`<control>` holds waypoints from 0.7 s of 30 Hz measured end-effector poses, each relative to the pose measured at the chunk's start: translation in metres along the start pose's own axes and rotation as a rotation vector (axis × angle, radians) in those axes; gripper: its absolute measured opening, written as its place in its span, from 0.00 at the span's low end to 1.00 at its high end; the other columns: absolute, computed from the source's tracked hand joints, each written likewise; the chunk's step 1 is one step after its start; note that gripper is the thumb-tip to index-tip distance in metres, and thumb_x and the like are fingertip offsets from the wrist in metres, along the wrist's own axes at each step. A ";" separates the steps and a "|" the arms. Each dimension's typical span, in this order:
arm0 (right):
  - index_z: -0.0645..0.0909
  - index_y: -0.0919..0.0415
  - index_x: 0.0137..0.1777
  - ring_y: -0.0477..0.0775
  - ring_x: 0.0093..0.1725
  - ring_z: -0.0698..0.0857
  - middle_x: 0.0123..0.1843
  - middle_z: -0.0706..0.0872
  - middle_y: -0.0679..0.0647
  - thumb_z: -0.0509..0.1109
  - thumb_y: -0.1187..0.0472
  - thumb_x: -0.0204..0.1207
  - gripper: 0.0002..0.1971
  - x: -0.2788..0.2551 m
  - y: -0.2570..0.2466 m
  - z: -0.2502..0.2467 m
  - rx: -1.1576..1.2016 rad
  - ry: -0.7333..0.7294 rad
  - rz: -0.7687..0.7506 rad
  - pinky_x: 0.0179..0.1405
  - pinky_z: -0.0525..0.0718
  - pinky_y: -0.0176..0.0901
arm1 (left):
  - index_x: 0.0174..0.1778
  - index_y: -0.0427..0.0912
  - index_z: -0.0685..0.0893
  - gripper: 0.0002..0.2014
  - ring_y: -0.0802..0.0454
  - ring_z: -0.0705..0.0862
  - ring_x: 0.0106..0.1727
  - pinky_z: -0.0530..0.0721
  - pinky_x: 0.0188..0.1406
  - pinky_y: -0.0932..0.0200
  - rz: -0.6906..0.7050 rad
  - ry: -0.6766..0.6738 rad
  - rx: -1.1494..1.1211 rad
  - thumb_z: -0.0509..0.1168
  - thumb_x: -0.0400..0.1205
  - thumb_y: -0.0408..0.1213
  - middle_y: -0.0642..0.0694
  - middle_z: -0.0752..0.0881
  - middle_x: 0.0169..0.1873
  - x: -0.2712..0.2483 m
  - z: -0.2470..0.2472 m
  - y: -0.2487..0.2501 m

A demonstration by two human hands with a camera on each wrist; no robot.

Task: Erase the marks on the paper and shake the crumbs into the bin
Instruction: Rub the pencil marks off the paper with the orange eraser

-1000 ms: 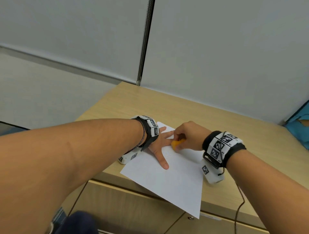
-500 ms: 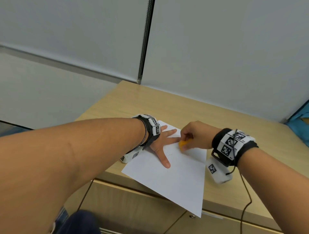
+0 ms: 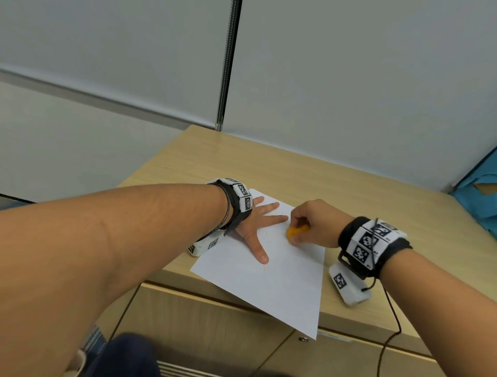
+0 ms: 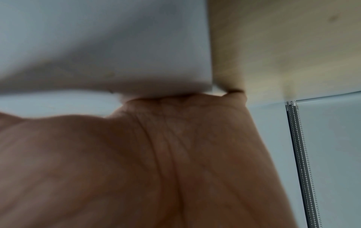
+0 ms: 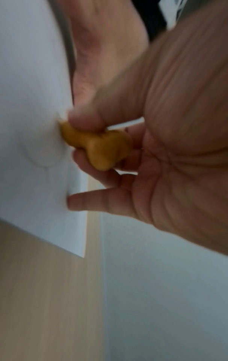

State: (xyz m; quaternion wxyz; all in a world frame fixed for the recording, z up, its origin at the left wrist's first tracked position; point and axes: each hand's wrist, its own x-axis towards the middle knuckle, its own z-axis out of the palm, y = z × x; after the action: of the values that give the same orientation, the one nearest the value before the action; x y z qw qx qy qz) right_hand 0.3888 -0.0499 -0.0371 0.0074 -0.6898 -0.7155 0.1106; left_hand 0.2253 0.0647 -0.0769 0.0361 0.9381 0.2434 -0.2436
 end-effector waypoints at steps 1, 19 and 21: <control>0.86 0.58 0.41 0.50 0.38 0.83 0.38 0.86 0.48 0.78 0.57 0.73 0.05 0.001 0.000 0.004 -0.003 0.062 0.011 0.35 0.78 0.36 | 0.80 0.71 0.27 0.64 0.35 0.31 0.85 0.40 0.78 0.23 -0.002 -0.002 0.008 0.66 0.60 0.81 0.53 0.26 0.84 0.000 -0.001 0.001; 0.89 0.52 0.37 0.37 0.31 0.78 0.30 0.84 0.38 0.87 0.54 0.66 0.08 -0.014 -0.001 -0.001 0.219 -0.204 -0.002 0.35 0.76 0.31 | 0.80 0.70 0.28 0.64 0.36 0.30 0.85 0.40 0.79 0.24 -0.015 -0.007 0.005 0.66 0.61 0.81 0.54 0.26 0.83 -0.001 -0.001 0.001; 0.89 0.52 0.37 0.39 0.32 0.78 0.31 0.84 0.39 0.86 0.52 0.66 0.09 -0.014 0.000 -0.002 0.196 -0.215 0.010 0.36 0.76 0.33 | 0.80 0.70 0.28 0.64 0.36 0.30 0.85 0.40 0.79 0.24 -0.012 -0.004 0.005 0.66 0.60 0.81 0.54 0.26 0.83 0.000 -0.001 0.001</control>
State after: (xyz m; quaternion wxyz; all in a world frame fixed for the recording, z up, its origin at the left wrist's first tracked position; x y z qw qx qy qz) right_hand 0.3894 -0.0631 -0.0335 -0.0025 -0.6736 -0.6945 0.2529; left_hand 0.2260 0.0641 -0.0764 0.0329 0.9362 0.2484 -0.2465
